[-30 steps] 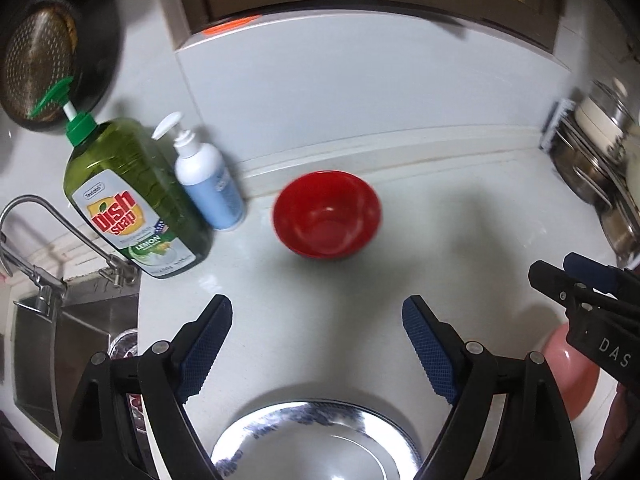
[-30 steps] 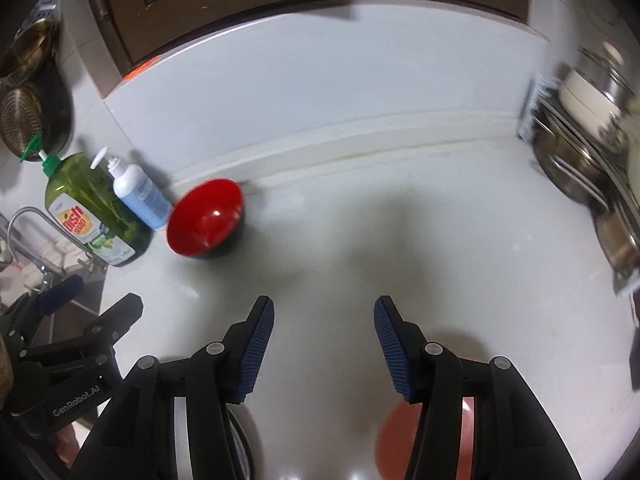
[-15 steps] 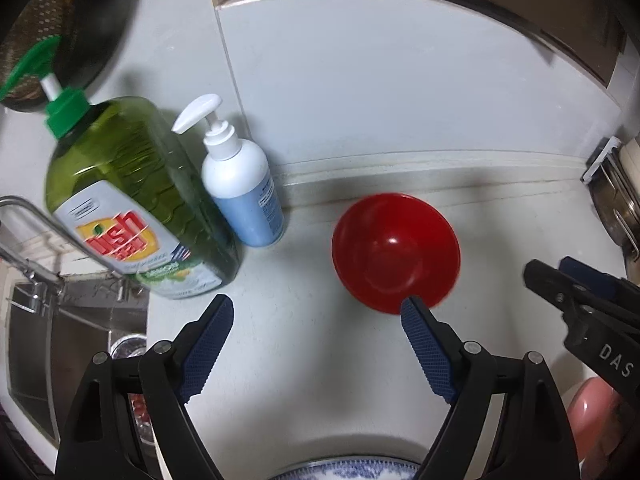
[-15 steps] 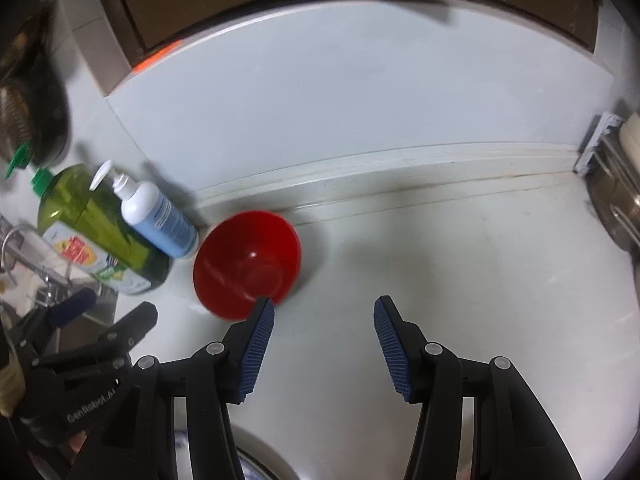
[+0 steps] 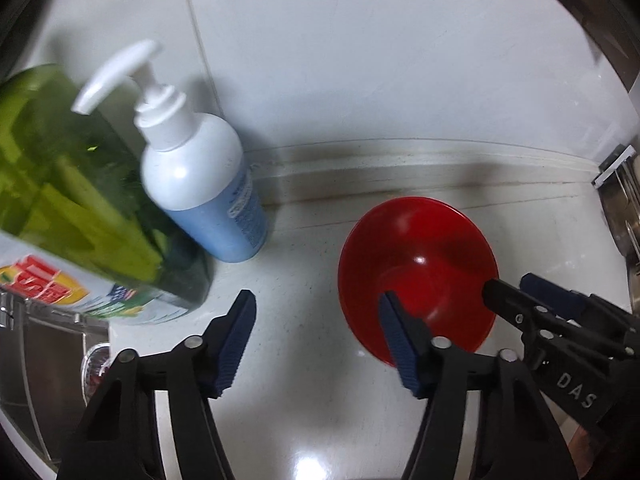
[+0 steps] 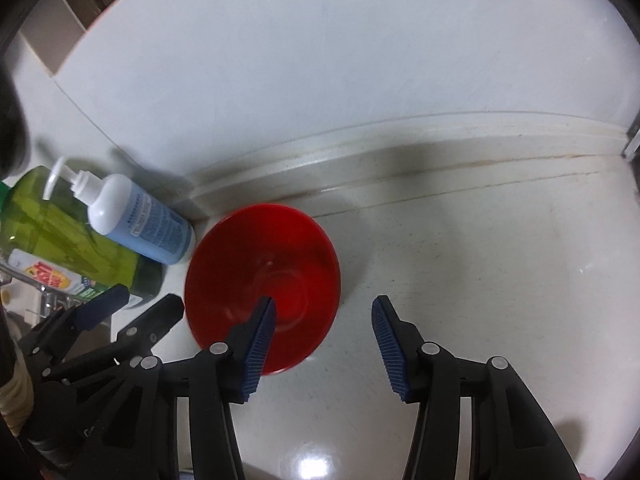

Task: Organize plates and bowls
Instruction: 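Close both grippers on the rim of the red bowl, then lift the red bowl with both grippers and carry it over the pink bowl, then lower the red bowl into the pink bowl and open both grippers, then close the left gripper on the rims of the stacked bowls, then carry the bowl stack with the left gripper over the blue-and-white plate, then lower the bowl stack onto the plate and open the left gripper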

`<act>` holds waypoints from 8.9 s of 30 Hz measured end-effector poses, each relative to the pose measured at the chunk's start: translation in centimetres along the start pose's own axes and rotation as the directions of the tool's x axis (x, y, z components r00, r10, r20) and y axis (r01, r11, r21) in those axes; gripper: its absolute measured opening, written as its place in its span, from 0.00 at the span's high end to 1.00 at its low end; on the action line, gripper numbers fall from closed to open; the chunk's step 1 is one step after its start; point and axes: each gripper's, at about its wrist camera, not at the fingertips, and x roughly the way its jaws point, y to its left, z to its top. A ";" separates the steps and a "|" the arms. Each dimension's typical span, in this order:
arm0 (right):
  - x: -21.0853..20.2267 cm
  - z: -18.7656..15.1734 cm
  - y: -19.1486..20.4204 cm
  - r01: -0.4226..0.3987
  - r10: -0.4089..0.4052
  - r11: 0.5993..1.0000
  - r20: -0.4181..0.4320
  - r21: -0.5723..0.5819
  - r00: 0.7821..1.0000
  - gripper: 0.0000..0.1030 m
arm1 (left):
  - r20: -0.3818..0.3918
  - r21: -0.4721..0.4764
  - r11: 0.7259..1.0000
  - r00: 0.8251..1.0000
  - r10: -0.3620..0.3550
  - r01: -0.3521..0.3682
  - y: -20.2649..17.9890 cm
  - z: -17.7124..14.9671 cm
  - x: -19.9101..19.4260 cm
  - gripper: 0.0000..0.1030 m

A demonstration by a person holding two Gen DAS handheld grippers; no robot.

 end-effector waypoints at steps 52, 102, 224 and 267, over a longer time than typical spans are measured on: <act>-12.0 -7.9 -5.8 0.063 -0.078 0.993 0.145 0.103 0.986 0.90 | 0.113 0.128 0.971 0.970 -0.215 0.200 -10.1 -7.3 -9.6 0.91; -17.2 -25.2 -21.4 0.156 -0.182 0.925 0.041 0.347 0.983 0.90 | -0.065 0.359 0.894 0.962 -0.264 0.269 -27.0 -19.4 -11.3 0.86; -14.4 -23.1 -8.8 0.025 -0.031 0.988 0.036 0.155 0.999 0.77 | -0.056 -0.007 0.978 0.976 -0.211 0.211 -7.7 -18.9 -13.1 0.78; -8.3 -26.0 5.4 -0.059 0.049 0.995 -0.114 -0.083 0.992 0.77 | -0.109 -0.187 0.979 0.988 -0.106 0.085 4.4 -24.5 -12.2 0.78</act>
